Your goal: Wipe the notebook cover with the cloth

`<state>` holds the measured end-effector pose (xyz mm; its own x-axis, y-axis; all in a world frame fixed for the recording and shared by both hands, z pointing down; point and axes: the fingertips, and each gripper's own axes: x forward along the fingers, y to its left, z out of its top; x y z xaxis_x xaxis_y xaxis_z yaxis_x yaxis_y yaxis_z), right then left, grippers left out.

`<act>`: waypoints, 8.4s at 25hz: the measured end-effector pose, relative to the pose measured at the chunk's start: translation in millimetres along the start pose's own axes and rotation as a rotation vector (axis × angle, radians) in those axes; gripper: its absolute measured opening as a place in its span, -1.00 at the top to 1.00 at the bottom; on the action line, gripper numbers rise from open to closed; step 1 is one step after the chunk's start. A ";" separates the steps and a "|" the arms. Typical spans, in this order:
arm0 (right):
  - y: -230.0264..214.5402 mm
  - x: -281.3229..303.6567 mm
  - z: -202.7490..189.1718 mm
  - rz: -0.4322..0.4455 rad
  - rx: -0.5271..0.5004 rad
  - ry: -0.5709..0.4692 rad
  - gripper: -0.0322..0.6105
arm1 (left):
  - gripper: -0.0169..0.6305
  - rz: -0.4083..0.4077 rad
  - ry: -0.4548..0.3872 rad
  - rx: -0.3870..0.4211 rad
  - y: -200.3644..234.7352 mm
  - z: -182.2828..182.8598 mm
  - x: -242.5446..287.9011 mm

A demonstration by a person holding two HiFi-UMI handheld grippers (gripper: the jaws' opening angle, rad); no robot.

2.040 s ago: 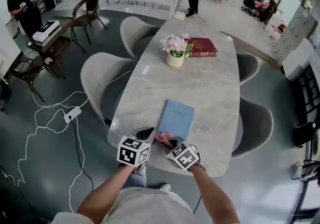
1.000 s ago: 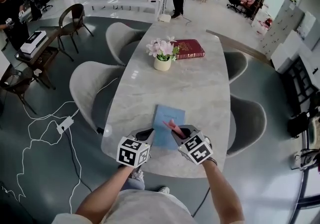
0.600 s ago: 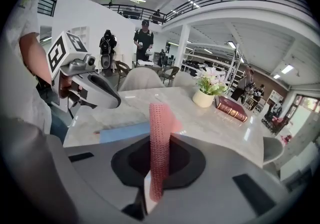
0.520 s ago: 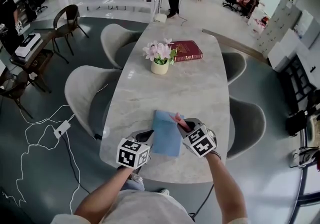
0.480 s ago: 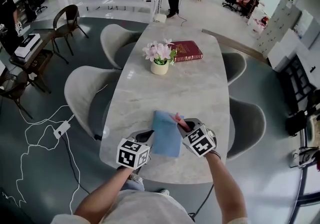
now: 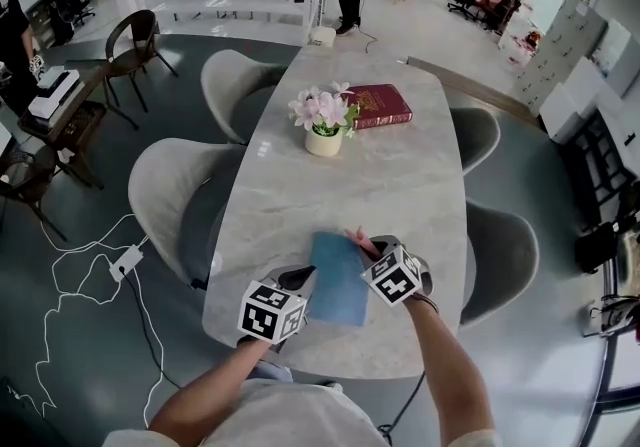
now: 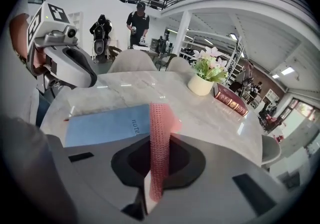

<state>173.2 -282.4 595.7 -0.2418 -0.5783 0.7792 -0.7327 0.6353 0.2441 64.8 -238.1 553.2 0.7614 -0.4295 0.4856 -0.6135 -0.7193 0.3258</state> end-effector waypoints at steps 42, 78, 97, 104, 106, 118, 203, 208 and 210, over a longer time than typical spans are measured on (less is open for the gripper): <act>102.7 -23.1 -42.0 0.197 0.034 -0.013 0.85 | 0.92 0.064 -0.016 -0.037 -26.7 -27.1 -20.2; 159.3 -87.6 -63.5 0.343 0.006 -0.031 0.85 | 0.93 0.109 -0.010 -0.058 -36.2 -42.4 -28.4; 87.1 -44.0 52.0 0.217 -0.199 -0.079 0.85 | 0.92 0.121 -0.012 -0.063 13.5 -34.8 -38.4; 77.5 -6.6 78.4 0.199 -0.251 -0.050 0.85 | 0.92 0.126 -0.020 -0.082 37.0 -28.6 -40.2; 72.0 3.6 85.5 0.181 -0.255 -0.049 0.85 | 0.92 0.132 -0.022 -0.090 45.0 -27.5 -41.2; 67.9 66.8 79.9 0.188 -0.441 0.110 0.85 | 0.93 0.135 -0.007 -0.121 75.7 -30.8 -41.7; 170.2 -58.5 27.6 0.311 -0.042 -0.171 0.85 | 0.92 0.205 -0.094 -0.083 -9.8 -31.9 -81.7; 134.3 -92.6 31.0 0.210 0.076 -0.262 0.85 | 0.92 0.192 -0.104 -0.043 -26.4 -16.5 -77.9; 121.2 -105.9 30.6 0.171 0.115 -0.302 0.85 | 0.92 0.184 -0.108 -0.026 -34.0 -10.4 -75.7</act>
<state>90.6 -159.8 525.1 -0.5312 -0.6046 0.5935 -0.7281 0.6840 0.0451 25.9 -175.4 513.9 0.6530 -0.6094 0.4497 -0.7486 -0.6095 0.2611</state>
